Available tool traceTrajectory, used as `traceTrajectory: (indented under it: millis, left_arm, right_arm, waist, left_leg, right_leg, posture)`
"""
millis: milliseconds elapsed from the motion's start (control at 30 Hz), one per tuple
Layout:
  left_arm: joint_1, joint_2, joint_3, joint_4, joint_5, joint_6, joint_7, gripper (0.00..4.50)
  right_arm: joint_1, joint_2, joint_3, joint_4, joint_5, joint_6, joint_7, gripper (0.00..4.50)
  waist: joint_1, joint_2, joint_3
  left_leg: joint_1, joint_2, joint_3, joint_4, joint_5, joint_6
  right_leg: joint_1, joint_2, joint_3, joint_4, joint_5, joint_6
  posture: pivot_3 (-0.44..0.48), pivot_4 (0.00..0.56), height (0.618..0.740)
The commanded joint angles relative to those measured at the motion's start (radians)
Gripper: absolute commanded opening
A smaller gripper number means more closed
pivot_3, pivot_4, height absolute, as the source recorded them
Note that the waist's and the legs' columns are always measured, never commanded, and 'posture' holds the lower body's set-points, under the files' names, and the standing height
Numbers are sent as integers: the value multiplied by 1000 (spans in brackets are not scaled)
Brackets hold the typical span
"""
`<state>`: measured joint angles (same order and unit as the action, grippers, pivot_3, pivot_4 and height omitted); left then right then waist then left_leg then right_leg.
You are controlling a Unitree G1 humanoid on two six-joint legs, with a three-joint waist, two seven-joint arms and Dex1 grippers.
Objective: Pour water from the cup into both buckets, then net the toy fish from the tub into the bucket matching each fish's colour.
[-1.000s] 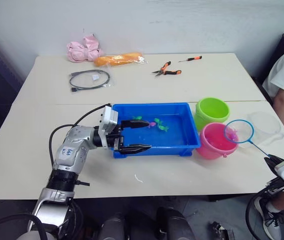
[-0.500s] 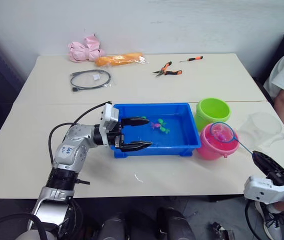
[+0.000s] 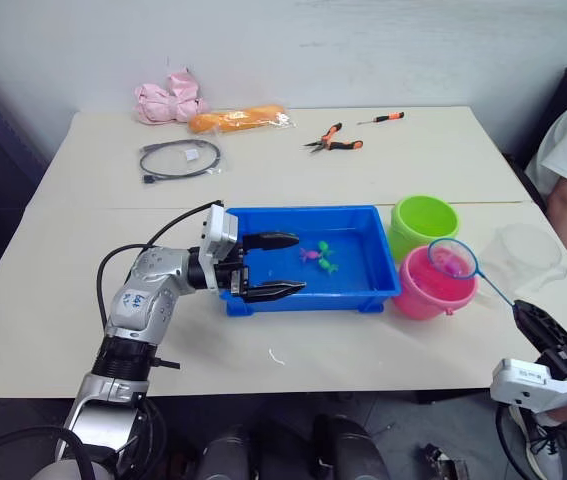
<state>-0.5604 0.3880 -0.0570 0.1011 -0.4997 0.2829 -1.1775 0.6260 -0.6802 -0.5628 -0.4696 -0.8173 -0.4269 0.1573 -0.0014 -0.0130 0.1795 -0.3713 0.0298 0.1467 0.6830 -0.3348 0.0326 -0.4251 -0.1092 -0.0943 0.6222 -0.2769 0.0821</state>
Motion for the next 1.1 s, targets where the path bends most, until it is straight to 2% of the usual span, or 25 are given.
traceTrajectory:
  millis: [33,333,467,567,667,833,967,1100]
  left_arm:
    - [-19,-4,13,-12,-11,-10,-2,4439]
    - [-21,-17,14,-1,-7,-16,3,4439]
    - [-13,-6,20,-11,-8,-13,3,4439]
    - [-2,20,40,-9,-10,-14,-2,4439]
    - [4,55,66,9,-9,-19,-3,4439]
    - [31,156,151,39,-12,-19,-2,4439]
    - [63,216,191,28,-8,-26,5,4439]
    - [95,238,217,15,-11,-36,14,4439]
  right_arm:
    - [-24,42,-57,-31,5,64,-17,0]
    - [-36,46,-26,-62,-20,39,-17,0]
    - [-42,67,-51,-63,39,68,-3,0]
    - [-91,95,-18,-114,335,151,122,0]
    - [-143,65,15,-187,621,228,265,0]
    - [-297,-11,80,-296,1119,615,431,0]
    - [-439,-107,249,-315,1146,878,436,0]
    - [-626,-142,448,-288,1091,1049,403,0]
  waist:
    - [0,0,0]
    - [0,0,0]
    - [0,0,0]
    - [-2,0,0]
    - [-7,0,0]
    - [-12,0,0]
    - [-1,0,0]
    - [2,0,0]
  left_leg:
    - [0,0,0,0,0,0]
    - [1,1,0,0,0,-1]
    - [1,0,0,0,0,0]
    - [1,0,0,0,0,0]
    - [2,1,0,0,0,0]
    - [2,2,-1,0,0,0]
    - [1,1,-2,0,0,1]
    - [0,0,-2,1,-1,3]
  right_leg:
    - [0,0,0,0,0,0]
    - [0,1,1,1,0,-1]
    - [0,0,1,1,0,-1]
    - [0,0,1,1,0,-1]
    - [0,-1,2,2,0,-1]
    - [0,-3,2,3,-1,-1]
    - [-1,-5,-1,3,-1,-2]
    - [-1,-7,-3,2,-1,-2]
  posture:
    - [0,150,740]
    - [0,150,740]
    - [0,150,740]
    - [0,150,740]
    - [0,150,740]
    - [0,150,740]
    - [0,150,740]
    - [0,150,740]
